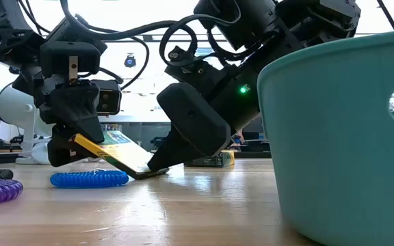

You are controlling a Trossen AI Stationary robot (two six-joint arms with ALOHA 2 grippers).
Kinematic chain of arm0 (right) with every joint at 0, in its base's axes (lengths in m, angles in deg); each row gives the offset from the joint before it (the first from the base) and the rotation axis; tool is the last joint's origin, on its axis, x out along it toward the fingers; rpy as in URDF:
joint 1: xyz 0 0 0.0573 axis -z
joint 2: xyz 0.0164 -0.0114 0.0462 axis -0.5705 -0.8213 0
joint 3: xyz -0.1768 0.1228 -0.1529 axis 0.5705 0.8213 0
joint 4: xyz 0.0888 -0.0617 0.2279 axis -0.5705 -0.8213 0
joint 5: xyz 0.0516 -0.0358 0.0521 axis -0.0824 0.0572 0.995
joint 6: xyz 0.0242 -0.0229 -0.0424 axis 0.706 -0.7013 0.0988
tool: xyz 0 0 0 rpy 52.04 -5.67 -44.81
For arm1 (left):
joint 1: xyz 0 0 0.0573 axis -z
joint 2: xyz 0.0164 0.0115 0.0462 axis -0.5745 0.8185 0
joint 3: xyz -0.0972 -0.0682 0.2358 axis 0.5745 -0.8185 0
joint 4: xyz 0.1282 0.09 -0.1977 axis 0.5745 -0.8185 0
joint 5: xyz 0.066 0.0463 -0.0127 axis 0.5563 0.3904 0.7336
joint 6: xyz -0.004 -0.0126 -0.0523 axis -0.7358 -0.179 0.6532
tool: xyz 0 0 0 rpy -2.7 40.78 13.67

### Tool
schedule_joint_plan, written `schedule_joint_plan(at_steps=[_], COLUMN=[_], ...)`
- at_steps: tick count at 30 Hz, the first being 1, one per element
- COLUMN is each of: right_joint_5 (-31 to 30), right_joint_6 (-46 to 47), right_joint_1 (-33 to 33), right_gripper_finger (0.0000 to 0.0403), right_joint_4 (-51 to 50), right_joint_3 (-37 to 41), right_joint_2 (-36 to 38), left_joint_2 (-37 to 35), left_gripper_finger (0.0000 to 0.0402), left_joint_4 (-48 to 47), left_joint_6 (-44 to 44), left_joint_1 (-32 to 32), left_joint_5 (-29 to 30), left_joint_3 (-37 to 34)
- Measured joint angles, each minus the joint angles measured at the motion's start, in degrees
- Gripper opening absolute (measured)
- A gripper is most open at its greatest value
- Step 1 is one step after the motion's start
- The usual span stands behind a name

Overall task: Pick & Place Office Desk Supplies
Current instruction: Put the crayon box into the green bin

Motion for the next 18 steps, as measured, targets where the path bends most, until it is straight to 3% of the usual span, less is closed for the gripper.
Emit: schedule_joint_plan(at_steps=[18], right_joint_5=[0.4], right_joint_6=[-3.2], right_joint_1=[-1.0], right_gripper_finger=[0.0056], right_joint_4=[-0.3], right_joint_3=[-0.3], right_joint_2=[3.9], left_joint_2=[0.0], left_gripper_finger=[0.0117], left_joint_4=[-0.2], left_joint_6=[-0.8], left_joint_1=[0.0], left_joint_5=[0.0], left_joint_3=[0.0])
